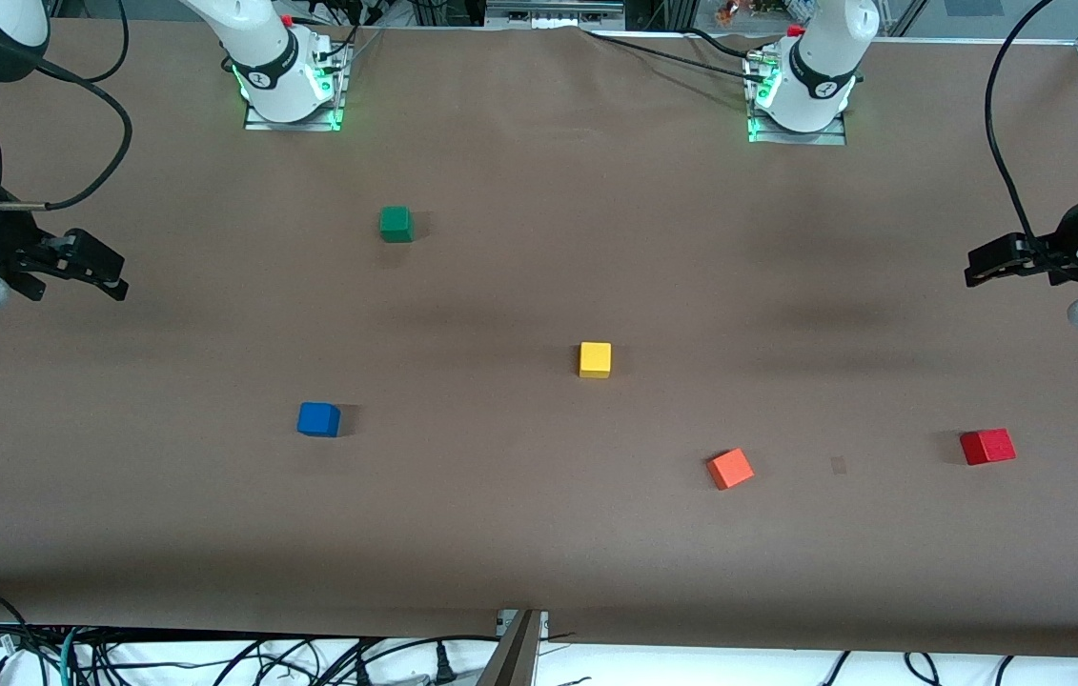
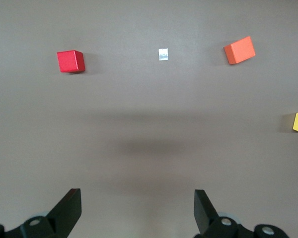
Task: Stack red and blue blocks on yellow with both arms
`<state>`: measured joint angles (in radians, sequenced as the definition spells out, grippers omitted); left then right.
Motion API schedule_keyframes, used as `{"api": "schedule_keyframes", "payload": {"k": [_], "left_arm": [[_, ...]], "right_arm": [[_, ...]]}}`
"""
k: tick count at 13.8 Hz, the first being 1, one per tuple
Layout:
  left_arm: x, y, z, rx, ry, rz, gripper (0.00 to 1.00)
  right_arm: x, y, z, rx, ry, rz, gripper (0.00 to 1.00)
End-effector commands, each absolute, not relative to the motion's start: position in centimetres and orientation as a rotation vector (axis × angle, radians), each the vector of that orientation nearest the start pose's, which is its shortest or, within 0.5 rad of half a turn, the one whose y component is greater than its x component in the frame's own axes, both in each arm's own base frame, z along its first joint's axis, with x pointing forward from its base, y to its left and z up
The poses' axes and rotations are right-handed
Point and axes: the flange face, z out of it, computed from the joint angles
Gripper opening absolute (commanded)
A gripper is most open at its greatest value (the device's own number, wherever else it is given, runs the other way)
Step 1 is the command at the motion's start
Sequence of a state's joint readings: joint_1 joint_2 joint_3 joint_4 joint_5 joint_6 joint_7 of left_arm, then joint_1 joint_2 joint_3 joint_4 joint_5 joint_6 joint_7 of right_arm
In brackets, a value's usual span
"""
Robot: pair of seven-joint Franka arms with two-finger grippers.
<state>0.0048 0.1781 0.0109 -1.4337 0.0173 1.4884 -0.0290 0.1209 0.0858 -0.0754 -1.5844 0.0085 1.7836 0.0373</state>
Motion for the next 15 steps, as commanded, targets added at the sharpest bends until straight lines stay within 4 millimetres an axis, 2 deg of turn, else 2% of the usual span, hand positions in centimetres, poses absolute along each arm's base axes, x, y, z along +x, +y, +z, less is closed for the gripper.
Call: {"api": "schedule_keyframes", "payload": {"k": [1, 9, 14, 15], "left_arm": [[60.2, 1.3, 58.5, -3.134, -0.065, 0.178, 1.00], [60.4, 1.5, 58.0, -3.125, -0.067, 0.192, 1.00], [60.7, 2.2, 57.3, -3.125, -0.086, 0.202, 1.00], [60.9, 3.0, 56.9, -3.123, -0.103, 0.207, 1.00]], "right_arm": [[60.0, 3.1, 59.4, -3.116, -0.020, -0.191, 0.99], [60.0, 3.2, 59.4, -3.116, -0.006, -0.191, 0.99], [60.0, 2.2, 59.1, -3.129, 0.011, -0.176, 0.99], [60.0, 2.1, 58.9, -3.128, 0.021, -0.166, 0.99]]}}
